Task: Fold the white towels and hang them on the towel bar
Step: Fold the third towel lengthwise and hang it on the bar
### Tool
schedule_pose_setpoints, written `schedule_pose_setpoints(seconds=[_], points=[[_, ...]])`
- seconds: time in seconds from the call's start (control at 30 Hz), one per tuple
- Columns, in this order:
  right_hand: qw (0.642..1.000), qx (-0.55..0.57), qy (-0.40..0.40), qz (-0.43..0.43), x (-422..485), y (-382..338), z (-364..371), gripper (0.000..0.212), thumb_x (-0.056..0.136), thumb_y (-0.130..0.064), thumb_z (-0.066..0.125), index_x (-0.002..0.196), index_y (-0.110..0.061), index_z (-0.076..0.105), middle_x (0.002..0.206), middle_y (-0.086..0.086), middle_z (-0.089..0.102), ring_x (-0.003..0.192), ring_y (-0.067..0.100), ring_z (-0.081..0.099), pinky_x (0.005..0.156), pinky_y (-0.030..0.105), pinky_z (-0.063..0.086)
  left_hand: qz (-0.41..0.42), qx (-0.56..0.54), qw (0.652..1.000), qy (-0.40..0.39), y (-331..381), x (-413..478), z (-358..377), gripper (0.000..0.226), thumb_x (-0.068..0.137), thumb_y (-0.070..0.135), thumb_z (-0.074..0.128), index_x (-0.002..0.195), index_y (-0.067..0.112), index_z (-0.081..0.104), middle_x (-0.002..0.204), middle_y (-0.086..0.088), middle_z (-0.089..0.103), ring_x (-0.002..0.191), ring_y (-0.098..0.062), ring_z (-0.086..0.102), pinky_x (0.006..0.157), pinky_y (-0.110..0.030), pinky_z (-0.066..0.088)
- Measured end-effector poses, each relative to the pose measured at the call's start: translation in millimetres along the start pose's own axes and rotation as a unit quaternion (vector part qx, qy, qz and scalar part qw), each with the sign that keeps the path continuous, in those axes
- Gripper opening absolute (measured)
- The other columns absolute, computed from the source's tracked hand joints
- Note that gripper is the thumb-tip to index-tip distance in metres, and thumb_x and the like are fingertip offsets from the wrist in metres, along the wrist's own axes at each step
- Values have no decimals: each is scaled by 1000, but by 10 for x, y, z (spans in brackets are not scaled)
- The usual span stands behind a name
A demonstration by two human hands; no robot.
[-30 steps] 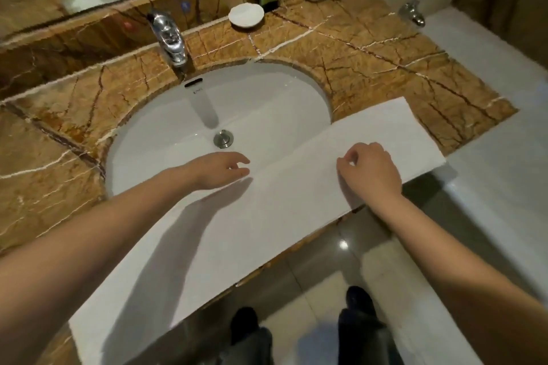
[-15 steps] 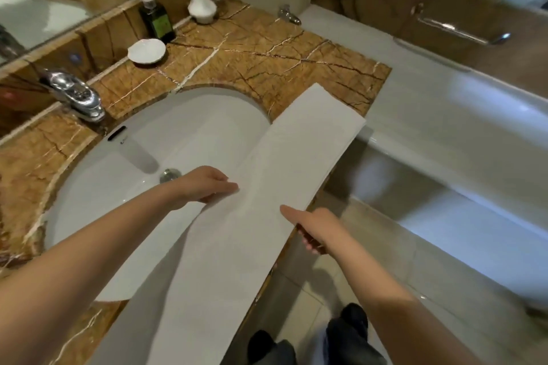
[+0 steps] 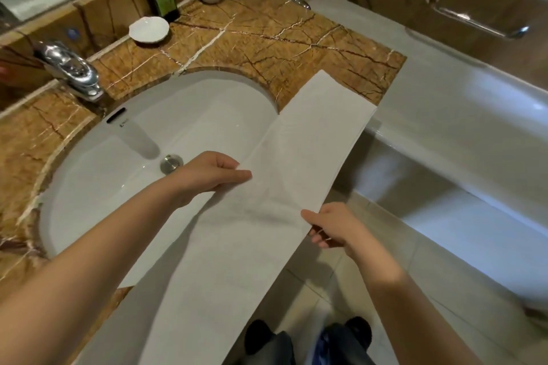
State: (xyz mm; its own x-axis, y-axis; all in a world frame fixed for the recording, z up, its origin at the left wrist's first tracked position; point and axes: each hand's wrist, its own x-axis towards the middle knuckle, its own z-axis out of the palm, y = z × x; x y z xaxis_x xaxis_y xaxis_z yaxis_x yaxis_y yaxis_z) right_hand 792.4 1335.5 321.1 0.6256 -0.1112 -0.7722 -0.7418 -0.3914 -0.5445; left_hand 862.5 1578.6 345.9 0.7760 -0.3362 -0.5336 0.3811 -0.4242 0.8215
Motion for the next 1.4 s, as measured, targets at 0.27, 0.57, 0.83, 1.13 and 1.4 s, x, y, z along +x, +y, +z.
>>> schedule_pose_setpoints(seconds=[0.27,0.57,0.83,1.13,1.4], points=[[986,130,50,-86,-177,-122,-220,25,93,-28,59,78,-10,50,65,6,53,53,10,57,46,17,48,30,-67,995,61,291,-95,94,46,85,23,68,42,21,52,46,9,41,42,-6,38,46,-16,32],[969,69,56,-231,-648,-911,-906,36,93,-28,58,85,6,64,70,10,59,61,15,54,59,24,49,131,-109,964,205,1012,-476,42,32,60,37,78,74,8,75,76,-8,70,73,-18,64,76,-31,48],[927,-83,19,-365,-1040,-1533,-1483,6,86,-19,68,87,-14,68,78,1,64,70,12,59,70,36,55,176,-85,939,282,1664,-866,31,20,63,19,81,82,21,77,87,1,75,86,-15,70,75,-25,53],[867,-102,12,-489,-1368,-2438,-1856,5,84,-14,70,82,-12,73,63,-1,61,62,12,51,65,34,43,177,12,868,464,2415,-1461,35,15,70,16,81,66,29,74,62,9,70,56,1,61,53,-15,47],[804,-81,-39,-587,-1714,-3057,-1748,7,89,-15,64,87,-9,68,73,-1,64,65,11,58,59,18,51,200,-43,789,579,2795,-1941,32,9,76,12,76,81,18,74,72,3,73,66,-14,70,59,-26,59]])
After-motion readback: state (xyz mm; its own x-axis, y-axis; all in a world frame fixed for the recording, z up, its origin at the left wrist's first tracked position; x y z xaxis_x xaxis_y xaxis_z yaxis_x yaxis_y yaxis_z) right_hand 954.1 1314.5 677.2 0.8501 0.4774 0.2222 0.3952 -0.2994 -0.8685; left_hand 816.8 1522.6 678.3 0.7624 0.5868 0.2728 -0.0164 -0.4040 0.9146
